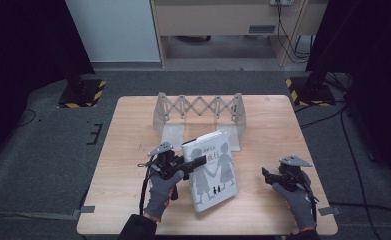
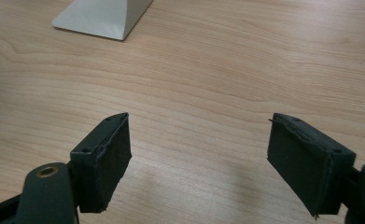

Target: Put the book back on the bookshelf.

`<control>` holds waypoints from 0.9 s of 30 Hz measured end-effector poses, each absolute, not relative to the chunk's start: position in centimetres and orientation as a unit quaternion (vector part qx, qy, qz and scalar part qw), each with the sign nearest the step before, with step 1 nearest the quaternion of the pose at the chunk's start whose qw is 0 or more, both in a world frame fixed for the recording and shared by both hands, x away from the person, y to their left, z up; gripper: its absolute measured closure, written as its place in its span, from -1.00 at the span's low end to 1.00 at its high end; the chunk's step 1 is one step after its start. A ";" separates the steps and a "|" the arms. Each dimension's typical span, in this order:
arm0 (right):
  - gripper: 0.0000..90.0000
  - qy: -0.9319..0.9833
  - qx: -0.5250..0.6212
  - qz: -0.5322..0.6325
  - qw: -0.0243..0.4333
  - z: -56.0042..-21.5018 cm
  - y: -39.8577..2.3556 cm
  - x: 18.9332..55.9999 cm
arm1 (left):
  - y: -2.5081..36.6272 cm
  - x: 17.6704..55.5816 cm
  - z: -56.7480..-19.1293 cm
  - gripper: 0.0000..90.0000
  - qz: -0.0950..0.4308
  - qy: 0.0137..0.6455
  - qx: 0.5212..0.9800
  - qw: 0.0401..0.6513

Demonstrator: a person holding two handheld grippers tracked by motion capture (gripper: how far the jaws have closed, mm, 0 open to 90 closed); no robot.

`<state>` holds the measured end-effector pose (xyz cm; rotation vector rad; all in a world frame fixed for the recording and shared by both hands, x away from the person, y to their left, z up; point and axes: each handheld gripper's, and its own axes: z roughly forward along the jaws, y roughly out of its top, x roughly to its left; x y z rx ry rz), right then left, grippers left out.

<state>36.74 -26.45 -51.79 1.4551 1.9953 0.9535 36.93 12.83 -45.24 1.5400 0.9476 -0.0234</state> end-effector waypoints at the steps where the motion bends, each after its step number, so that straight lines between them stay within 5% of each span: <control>1: -0.53 0.730 0.534 0.348 0.246 -51.8 -26.6 36.7 | 12.8 36.9 -45.1 0.15 -0.007 0.411 0.670 0.618; 27: -0.72 0.745 0.539 0.299 0.256 -53.5 -27.3 37.1 | 13.7 34.6 -45.0 0.03 0.048 0.367 0.709 0.600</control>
